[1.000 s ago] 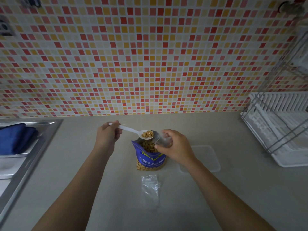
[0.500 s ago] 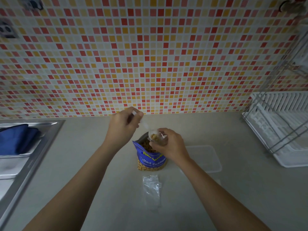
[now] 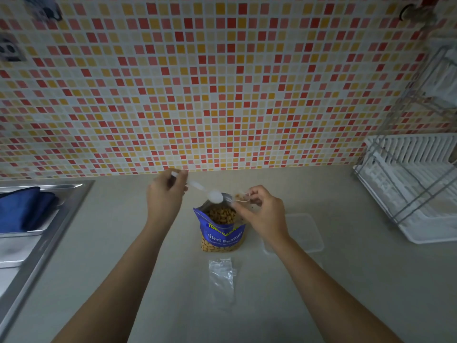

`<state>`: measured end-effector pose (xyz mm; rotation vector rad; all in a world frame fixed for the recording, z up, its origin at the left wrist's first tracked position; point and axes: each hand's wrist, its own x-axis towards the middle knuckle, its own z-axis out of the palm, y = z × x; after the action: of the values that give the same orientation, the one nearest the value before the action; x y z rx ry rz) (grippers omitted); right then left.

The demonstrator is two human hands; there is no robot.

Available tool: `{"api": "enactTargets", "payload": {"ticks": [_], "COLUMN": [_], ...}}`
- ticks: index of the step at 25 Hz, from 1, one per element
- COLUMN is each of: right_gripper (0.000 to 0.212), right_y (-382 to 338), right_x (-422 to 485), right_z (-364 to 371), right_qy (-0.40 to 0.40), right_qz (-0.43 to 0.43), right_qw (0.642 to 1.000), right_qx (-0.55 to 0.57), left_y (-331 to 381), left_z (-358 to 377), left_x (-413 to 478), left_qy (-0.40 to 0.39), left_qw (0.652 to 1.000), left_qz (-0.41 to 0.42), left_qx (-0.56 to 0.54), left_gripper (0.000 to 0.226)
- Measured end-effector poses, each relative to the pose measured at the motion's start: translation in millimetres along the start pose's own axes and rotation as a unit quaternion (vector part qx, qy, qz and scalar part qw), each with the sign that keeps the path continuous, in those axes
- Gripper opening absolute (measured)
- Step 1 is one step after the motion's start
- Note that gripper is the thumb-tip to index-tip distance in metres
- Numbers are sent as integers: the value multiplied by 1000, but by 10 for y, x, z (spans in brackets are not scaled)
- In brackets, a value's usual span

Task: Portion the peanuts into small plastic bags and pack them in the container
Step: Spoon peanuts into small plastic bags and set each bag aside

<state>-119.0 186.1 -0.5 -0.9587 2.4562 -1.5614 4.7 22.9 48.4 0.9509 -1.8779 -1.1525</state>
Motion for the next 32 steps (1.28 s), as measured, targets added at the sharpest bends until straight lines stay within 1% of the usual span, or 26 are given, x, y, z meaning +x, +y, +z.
{"api": "enactTargets", "payload": {"ticks": [2, 4, 5, 6, 7, 8, 9, 10, 11, 12, 13, 14, 15, 16, 17, 18, 19, 21, 22, 24, 26, 27, 30, 32], "right_gripper": [37, 34, 33, 31, 31, 31, 31, 31, 31, 31, 31, 32, 32, 32, 33, 32, 29, 23, 21, 19, 24, 27, 42, 46], "right_y": [21, 20, 20, 21, 26, 29, 25, 28, 40, 53, 81, 111, 155, 214, 280, 357, 459, 698, 843, 1153, 1439, 1557, 1757, 1803], "right_x": [-44, -91, -110, -125, -133, -139, -146, -154, -171, -194, -225, -265, -313, -369, -429, -486, -556, -730, -837, -1074, -1312, -1422, -1676, -1741], "right_z": [-35, -82, -116, -152, -188, -223, -251, -268, -278, -280, -272, -263, -258, -271, -303, -351, -424, -592, -674, -795, -844, -860, -848, -821], "right_qy": [22, 32, 37, 42, 47, 51, 56, 62, 67, 70, 67, 59, 52, 48, 51, 61, 80, 126, 140, 139, 99, 70, -9, -33], "right_qz": [-6, 2, 11, 19, 25, 32, 39, 45, 51, 55, 62, 70, 83, 98, 112, 128, 141, 157, 165, 175, 165, 153, 113, 75], "right_qw": [1000, 999, 998, 997, 996, 996, 995, 994, 993, 991, 991, 990, 990, 988, 985, 982, 979, 976, 975, 974, 977, 979, 976, 967], "right_qx": [10, 28, 41, 54, 65, 72, 78, 82, 88, 96, 101, 105, 106, 109, 118, 127, 125, 83, 52, -18, -88, -116, -187, -243], "left_y": [-243, -394, -415, -413, -382, -323, -261, -202, -146, -127, -126, -168, -213, -255, -313, -353, -419, -544, -604, -730, -804, -823, -830, -841], "left_z": [140, 229, 250, 262, 272, 284, 305, 340, 400, 474, 554, 640, 725, 807, 879, 941, 1016, 1150, 1225, 1402, 1545, 1614, 1697, 1650], "left_x": [-94, -188, -235, -282, -335, -399, -475, -571, -692, -801, -900, -971, -1030, -1092, -1155, -1226, -1316, -1531, -1647, -1868, -2014, -2062, -2152, -2155], "left_qy": [-52, -74, -61, -31, 5, 25, 4, -55, -132, -204, -255, -278, -284, -283, -286, -288, -292, -301, -305, -306, -312, -315, -333, -324], "left_qw": [995, 987, 985, 984, 985, 988, 992, 993, 988, 978, 967, 960, 958, 956, 952, 945, 937, 925, 924, 927, 926, 926, 919, 912], "left_qz": [-31, -60, -71, -67, -42, -1, 35, 56, 54, 34, 5, -20, -37, -55, -78, -102, -132, -181, -192, -204, -214, -205, -127, -59], "left_qx": [77, 128, 147, 162, 166, 151, 123, 92, 59, 28, 1, -14, -26, -46, -81, -115, -141, -147, -127, -75, -1, 48, 166, 244], "left_gripper": [21, 29, 38, 45, 46, 42, 34, 28, 25, 25, 28, 30, 27, 19, 11, 8, 9, 12, 15, 14, 3, 10, 23, 36]}}
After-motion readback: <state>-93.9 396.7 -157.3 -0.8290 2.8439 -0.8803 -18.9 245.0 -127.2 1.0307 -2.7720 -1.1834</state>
